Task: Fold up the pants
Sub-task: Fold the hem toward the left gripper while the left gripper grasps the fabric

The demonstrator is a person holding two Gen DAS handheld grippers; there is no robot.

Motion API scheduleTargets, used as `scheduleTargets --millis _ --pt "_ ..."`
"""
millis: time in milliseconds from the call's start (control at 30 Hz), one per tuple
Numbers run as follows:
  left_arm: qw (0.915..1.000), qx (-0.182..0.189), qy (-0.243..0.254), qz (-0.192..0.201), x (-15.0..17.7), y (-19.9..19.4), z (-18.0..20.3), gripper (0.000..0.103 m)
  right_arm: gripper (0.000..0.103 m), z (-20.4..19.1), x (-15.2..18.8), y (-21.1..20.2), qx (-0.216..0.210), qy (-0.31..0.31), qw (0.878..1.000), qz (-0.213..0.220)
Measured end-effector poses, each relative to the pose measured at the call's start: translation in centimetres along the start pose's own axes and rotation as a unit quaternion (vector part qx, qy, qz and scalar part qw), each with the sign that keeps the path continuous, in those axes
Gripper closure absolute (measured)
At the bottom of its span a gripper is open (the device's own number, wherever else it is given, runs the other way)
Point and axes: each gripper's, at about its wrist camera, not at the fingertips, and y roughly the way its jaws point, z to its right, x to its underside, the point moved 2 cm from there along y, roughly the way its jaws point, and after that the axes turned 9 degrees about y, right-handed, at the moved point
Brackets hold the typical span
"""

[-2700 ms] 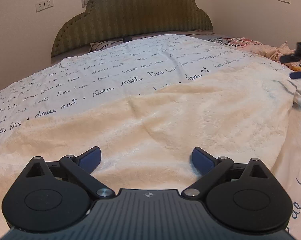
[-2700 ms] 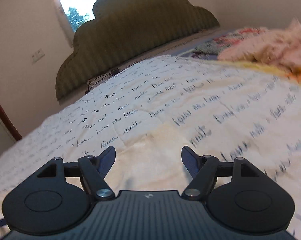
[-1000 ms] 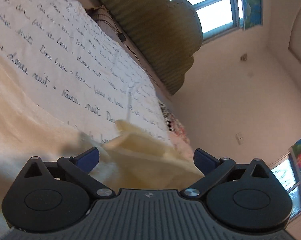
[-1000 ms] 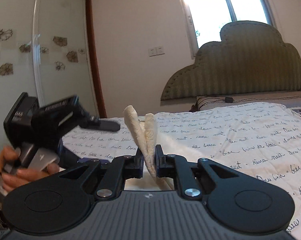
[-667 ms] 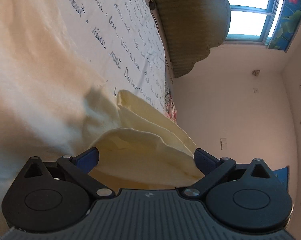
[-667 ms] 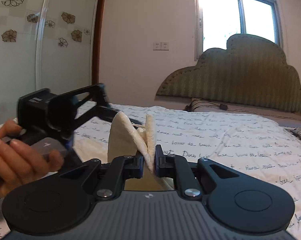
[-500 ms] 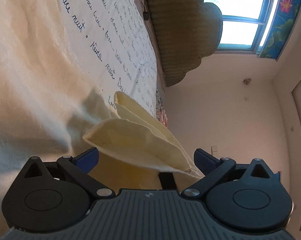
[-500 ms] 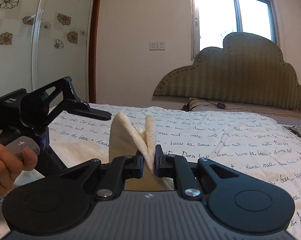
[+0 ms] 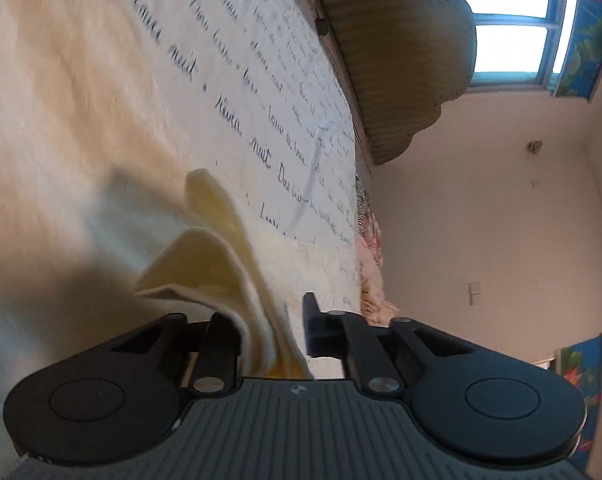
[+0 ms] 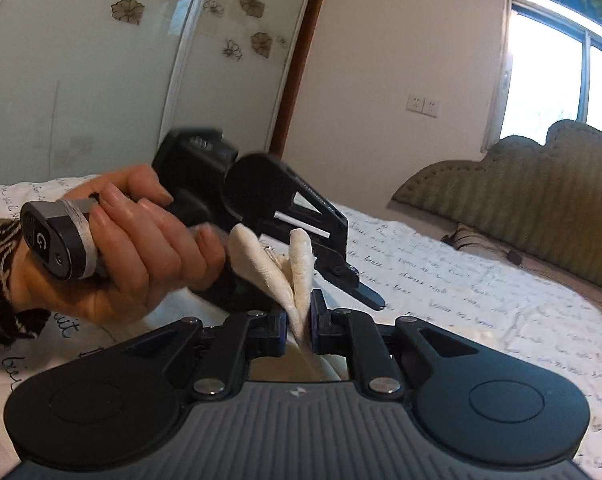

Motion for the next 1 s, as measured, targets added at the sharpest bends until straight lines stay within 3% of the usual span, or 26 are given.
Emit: scheduleTargets --millis 133,200,267,367,467,567,633,700,767,867,933,1000 --pt "0.9898 -0.068 0.12 0.036 -1.5 -3.3 1.9 0.092 0.092 -1.7 -0.5 1.5 -0.032 0.009 0.999 0.001" --pt "0.9765 -0.117 0.175 0.048 -1.8 -4.6 2.4 0.092 0.092 -2.5 -0.8 2.7 -0.052 0.02 0.998 -0.002" --pt "0.9576 -0.17 0.226 0.055 -1.7 -5.4 2.3 0.094 0.092 -3.5 -1.0 4.1 -0.065 0.026 0.997 -0.009" --pt "0.9386 -0.23 0.254 0.043 -1.0 -5.5 0.6 0.094 0.092 -4.8 -0.7 6.0 -0.088 0.033 0.995 -0.028" --pt "0.9402 -0.245 0.236 0.027 -0.3 -5.4 -2.0 0.09 0.091 -6.0 0.5 7.9 -0.099 0.025 0.992 -0.077" --pt "0.9428 -0.238 0.229 0.043 0.0 -6.1 -3.5 0.084 0.086 -6.7 1.8 8.0 -0.092 0.005 0.99 -0.111" --pt "0.9374 -0.247 0.24 0.051 0.0 -6.3 -3.2 0.082 0.085 -6.4 1.7 6.6 -0.101 -0.007 0.989 -0.112" --pt "0.9269 -0.258 0.263 0.071 0.4 -6.5 -2.4 0.082 0.085 -5.0 1.2 4.7 -0.117 0.006 0.987 -0.11" --pt "0.9174 -0.262 0.288 0.082 0.8 -6.6 -1.6 0.082 0.085 -2.5 0.4 2.7 -0.095 0.032 0.991 -0.087" --pt "0.9083 -0.275 0.305 0.079 1.3 -6.2 -1.1 0.075 0.085 1.9 0.4 1.2 -0.005 0.071 0.994 -0.078" --pt "0.9103 -0.275 0.299 0.079 1.3 -6.1 -1.4 0.076 0.085 4.3 1.2 0.7 0.05 0.084 0.991 -0.089" --pt "0.9194 -0.264 0.281 0.078 1.2 -6.1 -1.8 0.076 0.085 6.1 1.9 0.5 0.08 0.11 0.986 -0.094"
